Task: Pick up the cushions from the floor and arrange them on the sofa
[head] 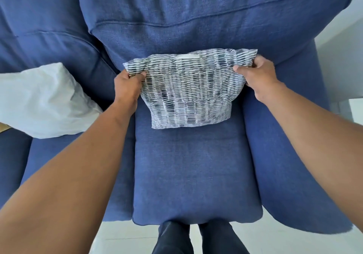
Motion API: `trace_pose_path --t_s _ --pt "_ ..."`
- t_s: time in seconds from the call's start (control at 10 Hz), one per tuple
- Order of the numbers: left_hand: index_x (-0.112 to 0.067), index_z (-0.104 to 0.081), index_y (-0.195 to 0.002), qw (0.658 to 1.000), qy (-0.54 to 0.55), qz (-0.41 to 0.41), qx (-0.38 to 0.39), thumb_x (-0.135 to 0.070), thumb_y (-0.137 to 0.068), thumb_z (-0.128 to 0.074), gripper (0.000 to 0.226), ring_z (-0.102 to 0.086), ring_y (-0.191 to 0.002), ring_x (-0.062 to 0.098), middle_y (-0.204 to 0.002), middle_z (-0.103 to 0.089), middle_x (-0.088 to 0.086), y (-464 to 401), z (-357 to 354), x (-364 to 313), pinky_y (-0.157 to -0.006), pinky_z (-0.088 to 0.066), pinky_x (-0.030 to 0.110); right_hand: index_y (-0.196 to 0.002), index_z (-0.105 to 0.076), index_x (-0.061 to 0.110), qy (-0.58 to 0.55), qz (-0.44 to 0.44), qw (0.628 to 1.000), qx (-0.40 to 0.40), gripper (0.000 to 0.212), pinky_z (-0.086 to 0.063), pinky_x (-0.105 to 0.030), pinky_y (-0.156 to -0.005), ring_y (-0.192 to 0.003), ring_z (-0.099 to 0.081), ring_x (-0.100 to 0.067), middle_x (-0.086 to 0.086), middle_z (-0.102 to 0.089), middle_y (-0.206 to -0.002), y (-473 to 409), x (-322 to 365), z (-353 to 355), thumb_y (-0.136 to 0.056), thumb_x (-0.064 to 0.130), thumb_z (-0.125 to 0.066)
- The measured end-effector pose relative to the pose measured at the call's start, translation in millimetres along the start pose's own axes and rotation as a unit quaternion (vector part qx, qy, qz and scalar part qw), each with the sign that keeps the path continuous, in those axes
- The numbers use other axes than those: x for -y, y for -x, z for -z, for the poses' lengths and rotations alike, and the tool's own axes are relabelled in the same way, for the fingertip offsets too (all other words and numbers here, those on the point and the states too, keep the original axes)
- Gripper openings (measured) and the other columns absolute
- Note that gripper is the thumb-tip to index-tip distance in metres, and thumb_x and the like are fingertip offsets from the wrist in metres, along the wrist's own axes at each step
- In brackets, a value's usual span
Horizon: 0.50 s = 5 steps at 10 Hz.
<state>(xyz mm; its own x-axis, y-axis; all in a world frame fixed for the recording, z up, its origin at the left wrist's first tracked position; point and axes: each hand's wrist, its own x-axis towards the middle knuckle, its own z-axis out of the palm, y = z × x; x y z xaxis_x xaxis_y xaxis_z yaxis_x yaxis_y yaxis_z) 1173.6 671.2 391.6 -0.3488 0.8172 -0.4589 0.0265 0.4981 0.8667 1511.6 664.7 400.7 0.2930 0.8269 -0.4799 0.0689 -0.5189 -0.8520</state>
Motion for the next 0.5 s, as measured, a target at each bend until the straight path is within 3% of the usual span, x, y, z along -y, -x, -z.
trace_pose_path --t_s 0.2,0.3,0.4,0.5 --pt "-0.018 -0.075 -0.108 1.0 -0.001 0.006 -0.012 -0.012 -0.096 -0.072 0.013 -0.077 -0.108 0.025 -0.115 -0.08 0.007 0.0 1.8 18.1 -0.094 -0.064 0.041 -0.108 -0.065 0.021 -0.004 0.013 1.0 -0.016 0.017 -0.053 -0.013 -0.064 -0.083 -0.067 0.004 0.009 -0.073 -0.104 0.9 -10.0 -8.5 -0.096 0.013 -0.074" --pt "-0.017 -0.072 -0.112 1.0 -0.009 0.013 -0.019 -0.024 -0.091 -0.077 0.022 -0.078 -0.104 0.021 -0.113 -0.08 0.002 0.3 1.3 21.4 -0.095 -0.063 0.043 -0.115 -0.062 0.019 0.009 0.007 1.0 -0.024 0.024 -0.055 -0.021 -0.073 -0.089 -0.067 -0.002 0.005 -0.073 -0.112 1.5 -13.1 -12.4 -0.094 0.019 -0.075" --pt "-0.016 -0.067 -0.121 0.995 -0.088 0.027 -0.034 -0.04 -0.089 -0.075 0.041 -0.072 -0.102 0.016 -0.112 -0.075 -0.004 16.9 8.4 22.8 -0.098 -0.06 0.044 -0.137 -0.055 0.015 0.028 0.002 0.999 -0.025 0.049 -0.056 -0.034 -0.101 -0.108 -0.069 -0.012 -0.002 -0.071 -0.127 17.3 -11.1 -11.0 -0.093 0.021 -0.077" --pt "-0.015 -0.065 -0.132 0.99 -0.134 0.032 -0.038 -0.043 -0.092 -0.072 0.05 -0.07 -0.106 0.018 -0.11 -0.073 -0.006 41.5 21.6 32.9 -0.099 -0.059 0.042 -0.156 -0.039 0.013 0.044 -0.004 0.999 -0.02 0.072 -0.047 -0.03 -0.107 -0.127 -0.06 -0.016 -0.009 -0.059 -0.146 36.2 -14.9 -8.9 -0.095 0.023 -0.076"
